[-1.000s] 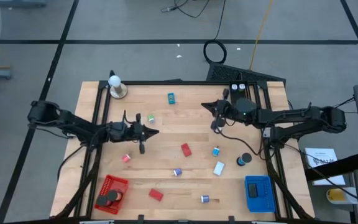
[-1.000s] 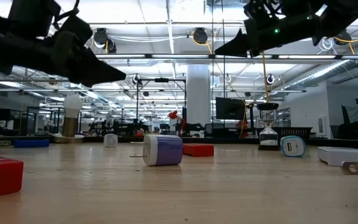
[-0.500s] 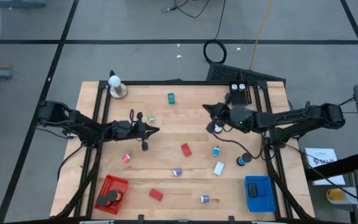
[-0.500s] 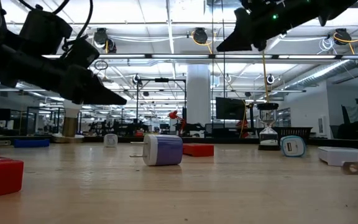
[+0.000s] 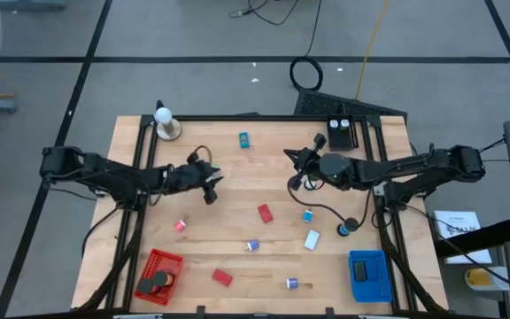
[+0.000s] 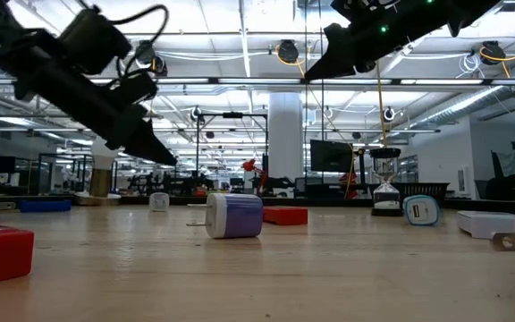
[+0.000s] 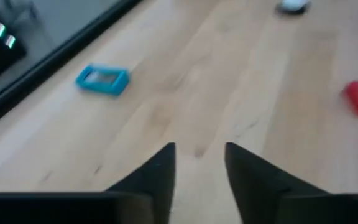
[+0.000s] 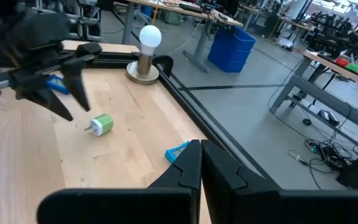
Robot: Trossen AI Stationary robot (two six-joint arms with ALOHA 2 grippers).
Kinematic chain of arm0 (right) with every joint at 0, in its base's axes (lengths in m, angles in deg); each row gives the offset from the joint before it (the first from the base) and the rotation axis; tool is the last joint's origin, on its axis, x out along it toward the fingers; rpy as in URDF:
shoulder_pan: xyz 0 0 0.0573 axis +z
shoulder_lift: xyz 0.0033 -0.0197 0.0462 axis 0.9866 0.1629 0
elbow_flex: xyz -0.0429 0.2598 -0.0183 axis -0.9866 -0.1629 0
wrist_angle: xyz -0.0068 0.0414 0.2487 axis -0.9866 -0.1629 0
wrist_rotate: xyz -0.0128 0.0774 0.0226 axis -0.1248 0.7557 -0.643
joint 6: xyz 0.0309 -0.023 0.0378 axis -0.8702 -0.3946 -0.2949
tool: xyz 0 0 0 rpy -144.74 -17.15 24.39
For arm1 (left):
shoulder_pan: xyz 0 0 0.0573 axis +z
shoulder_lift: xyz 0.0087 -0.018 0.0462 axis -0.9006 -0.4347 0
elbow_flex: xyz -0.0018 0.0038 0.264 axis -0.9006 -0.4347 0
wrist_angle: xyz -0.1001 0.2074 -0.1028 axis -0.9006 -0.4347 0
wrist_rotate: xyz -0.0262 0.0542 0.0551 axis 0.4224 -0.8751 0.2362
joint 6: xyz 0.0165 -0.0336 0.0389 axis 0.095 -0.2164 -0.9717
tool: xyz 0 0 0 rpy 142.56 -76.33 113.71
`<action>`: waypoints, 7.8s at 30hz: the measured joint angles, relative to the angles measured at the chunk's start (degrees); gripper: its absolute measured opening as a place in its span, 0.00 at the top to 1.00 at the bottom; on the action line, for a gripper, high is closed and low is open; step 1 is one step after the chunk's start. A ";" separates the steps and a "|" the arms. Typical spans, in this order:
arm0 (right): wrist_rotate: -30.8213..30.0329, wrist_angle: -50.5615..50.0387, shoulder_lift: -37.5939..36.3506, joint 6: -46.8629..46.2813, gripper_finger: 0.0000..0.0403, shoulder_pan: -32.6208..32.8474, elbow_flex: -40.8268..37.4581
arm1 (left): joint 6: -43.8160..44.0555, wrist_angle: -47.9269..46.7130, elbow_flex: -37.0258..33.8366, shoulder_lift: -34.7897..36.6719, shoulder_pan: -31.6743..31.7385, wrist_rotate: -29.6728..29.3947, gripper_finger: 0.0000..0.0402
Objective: Pick & Place Office items
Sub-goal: Put the green white charger adapter into the black bin
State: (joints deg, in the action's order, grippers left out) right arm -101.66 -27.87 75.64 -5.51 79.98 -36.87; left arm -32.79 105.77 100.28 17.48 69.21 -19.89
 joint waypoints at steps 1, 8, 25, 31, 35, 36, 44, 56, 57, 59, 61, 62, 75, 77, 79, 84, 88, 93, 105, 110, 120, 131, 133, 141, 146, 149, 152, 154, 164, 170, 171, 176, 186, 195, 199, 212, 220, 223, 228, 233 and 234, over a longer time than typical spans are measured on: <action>0.00 0.09 0.00 0.16 1.00 0.00 0.00 | 0.96 -4.10 1.80 0.01 0.67 -0.57 0.59; 0.02 0.05 0.00 1.45 1.00 0.00 0.00 | -0.04 -19.63 7.60 -0.43 8.64 1.04 0.40; 0.13 0.03 0.00 2.75 1.00 0.00 0.00 | -8.42 -21.11 6.75 -3.13 19.27 16.59 0.38; 0.35 0.03 0.00 2.90 1.00 0.00 0.00 | -11.02 -18.92 6.71 -6.33 20.41 28.85 0.41; 1.66 0.03 0.00 2.97 1.00 -0.02 0.00 | -11.26 -18.80 6.73 -6.54 19.78 34.14 0.47; 2.18 0.03 0.00 2.98 1.00 -0.02 0.00 | -11.07 -18.62 6.71 -6.52 19.44 34.86 0.49; 3.32 0.04 0.00 2.99 1.00 -0.02 0.00 | -8.58 -14.42 6.76 -6.52 13.32 33.29 0.62; 3.31 0.06 0.00 3.18 1.00 -0.02 0.00 | -12.88 -15.83 11.14 -6.90 7.89 22.37 0.28; 3.34 0.02 0.00 3.19 1.00 -0.02 0.00 | -13.54 -16.76 11.13 -7.49 7.89 22.04 0.26; 4.48 0.02 0.00 3.21 1.00 -0.02 0.00 | -14.71 -16.94 11.10 -9.26 7.91 21.78 0.25; 4.61 0.01 0.00 3.21 1.00 -0.02 -0.02 | -15.57 -17.60 11.10 -11.24 7.91 21.74 0.25; 4.67 0.07 0.00 3.21 1.00 0.00 -0.02 | -15.61 -17.58 11.06 -12.22 7.91 21.74 0.26; 4.59 -0.01 0.00 3.21 1.00 -0.06 -0.02 | -18.52 -10.36 11.08 -17.69 7.89 23.37 0.46; 4.59 -0.03 0.00 3.21 1.00 -0.07 -0.02 | -18.80 -11.04 11.12 -17.65 7.89 23.56 0.48; 4.59 -0.09 0.00 3.21 1.00 -0.04 -0.02 | -18.80 -11.79 11.14 -17.60 7.89 23.70 0.52; 4.59 -0.10 0.00 3.21 1.00 -0.06 -0.02 | -20.01 -11.08 11.14 -17.60 7.58 23.78 0.66; 4.59 -0.13 0.00 3.20 1.00 -0.07 -0.04 | -20.21 -9.39 11.01 -17.71 7.14 23.32 0.66; 5.33 0.07 0.55 -3.10 1.00 -0.53 -0.04 | -20.21 -2.63 10.21 -17.71 5.72 19.22 0.66; 28.23 5.25 13.21 -30.75 0.73 -10.67 1.69 | -21.06 35.25 2.23 -17.67 2.34 8.00 0.65; 34.42 4.13 16.82 -35.48 0.53 -11.99 6.63 | -21.58 34.60 3.08 -17.67 2.32 7.89 0.65; 43.55 6.09 27.00 -44.49 0.25 -12.57 13.83 | -21.40 35.21 3.08 -17.67 2.03 6.78 0.65; 46.62 7.86 35.74 -46.53 0.28 -13.66 21.49 | -21.37 35.12 3.10 -17.67 1.70 6.75 0.64; 46.69 7.73 35.78 -46.51 0.31 -13.66 21.53 | -21.38 35.12 3.10 -17.67 1.71 6.73 0.64; 48.01 7.56 35.78 -46.39 0.48 -13.11 21.55 | -21.10 35.69 3.10 -17.67 1.73 6.73 0.64; 48.04 7.85 35.78 -46.36 0.57 -13.14 21.55 | -21.05 36.87 3.12 -17.67 1.75 6.73 0.64; 47.63 7.83 35.78 -45.51 0.64 -13.14 21.55 | -21.16 36.50 3.12 -17.67 1.75 6.57 0.64; 47.46 7.98 35.78 -45.19 0.65 -13.37 21.55 | -20.83 36.26 3.14 -17.67 1.75 6.42 0.63; 48.14 8.18 35.78 -44.88 0.65 -13.75 21.55 | -19.59 36.26 3.17 -17.67 1.76 6.35 0.60; 47.85 3.60 35.76 -41.55 0.65 -15.09 21.55 | -16.59 34.03 3.15 -17.60 1.70 3.76 0.31; 47.61 -5.28 34.67 -37.64 0.63 -16.91 21.55 | -15.28 31.04 3.14 -17.60 1.86 3.76 0.30; 46.94 -7.39 34.31 -36.58 0.63 -17.27 21.55 | -14.95 30.45 3.14 -17.60 1.86 3.76 0.32; 40.47 -22.71 28.07 -31.66 0.65 -18.73 21.70 | -14.60 28.71 3.14 -17.60 1.86 3.82 0.43; 24.52 -53.94 9.19 -32.17 0.64 -27.62 21.81 | -13.54 25.56 3.10 -17.60 1.72 6.87 0.60; 22.29 -63.48 5.88 -31.68 0.63 -39.89 21.75 | -10.75 31.11 2.32 -17.63 1.91 7.06 0.75; 22.38 -63.86 8.53 -30.77 0.65 -44.58 21.73 | -12.41 41.14 -0.39 -17.65 1.90 8.85 0.91; 22.57 -62.65 18.43 -28.91 0.65 -53.51 21.34 | -13.66 47.87 -4.33 -17.65 2.12 11.43 0.99; 27.09 -55.64 18.40 -29.22 0.64 -54.80 15.99 | -13.83 47.87 -4.33 -17.65 2.12 11.45 0.95; 27.88 -53.18 18.43 -29.46 0.65 -54.81 14.39 | -13.84 47.87 -4.33 -17.65 2.12 11.45 0.97; 28.55 -51.55 18.40 -30.09 0.63 -55.25 13.03 | -13.84 47.88 -4.33 -17.65 2.12 11.47 0.98; 28.48 -48.69 18.40 -30.00 0.64 -55.50 11.45 | -13.84 47.89 -4.33 -17.65 2.12 11.47 0.96; 28.55 -48.20 18.40 -29.94 0.65 -55.59 11.11 | -13.86 47.89 -4.33 -17.65 2.12 11.49 0.97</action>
State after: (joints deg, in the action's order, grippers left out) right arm -73.11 -76.07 94.05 -35.46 24.39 -25.76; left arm -46.65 153.66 95.95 -0.17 71.33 -8.40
